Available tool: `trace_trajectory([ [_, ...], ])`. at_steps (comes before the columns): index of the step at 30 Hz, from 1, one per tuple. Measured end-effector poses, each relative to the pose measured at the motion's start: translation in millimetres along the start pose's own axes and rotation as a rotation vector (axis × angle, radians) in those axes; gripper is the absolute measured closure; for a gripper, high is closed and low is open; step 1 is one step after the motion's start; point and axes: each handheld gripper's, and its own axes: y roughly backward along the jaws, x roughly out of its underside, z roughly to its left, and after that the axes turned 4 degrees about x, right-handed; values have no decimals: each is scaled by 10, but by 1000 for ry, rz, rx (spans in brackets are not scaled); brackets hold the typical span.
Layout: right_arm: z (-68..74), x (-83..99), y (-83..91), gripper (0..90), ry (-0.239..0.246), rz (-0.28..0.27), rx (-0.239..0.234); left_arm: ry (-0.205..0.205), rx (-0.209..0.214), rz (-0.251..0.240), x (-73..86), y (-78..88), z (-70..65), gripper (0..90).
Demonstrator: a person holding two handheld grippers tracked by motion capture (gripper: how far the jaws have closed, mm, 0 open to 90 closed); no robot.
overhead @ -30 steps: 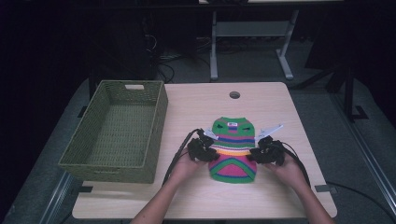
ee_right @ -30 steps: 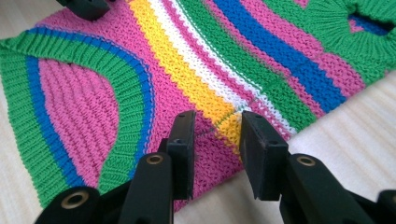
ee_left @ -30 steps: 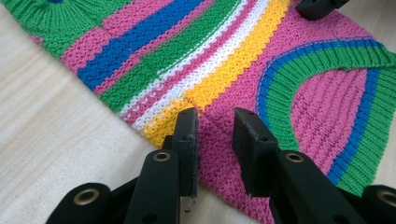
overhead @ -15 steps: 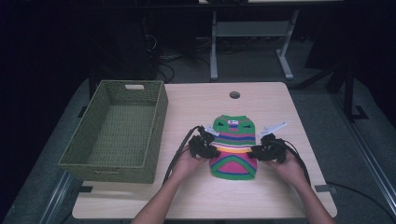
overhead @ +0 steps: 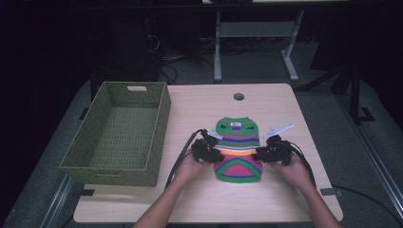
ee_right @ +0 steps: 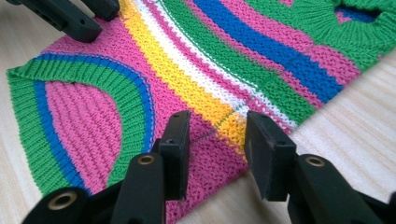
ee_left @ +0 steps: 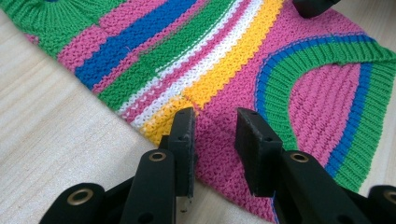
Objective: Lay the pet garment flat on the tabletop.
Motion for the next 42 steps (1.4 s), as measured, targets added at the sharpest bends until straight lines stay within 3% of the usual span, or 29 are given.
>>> trace_trajectory([
  [6,-9,3,0,544,-9,-5,-23,20,12,-16,1,4,2,631],
  [8,-21,5,1,523,-16,-5,-36,6,12,-9,-1,16,10,609],
  [11,-31,12,15,489,-29,-11,-43,24,7,-35,-5,32,-4,588],
  [16,-60,31,84,433,-40,-31,-43,9,4,-63,-3,88,-24,556],
  [19,-76,52,126,408,-51,-37,-46,-7,-2,-55,13,125,-24,517],
  [22,-90,69,154,382,-60,-41,-50,10,-1,-68,39,151,-25,478],
  [33,-94,107,245,351,-58,-52,-66,40,12,-110,91,252,-50,364],
  [36,-87,116,273,345,-54,-52,-69,23,7,-114,110,299,-69,343],
  [39,-95,133,332,340,-56,-63,-80,32,7,-133,145,324,-90,324],
  [42,-91,147,373,335,-53,-65,-77,25,6,-121,184,331,-102,296],
])
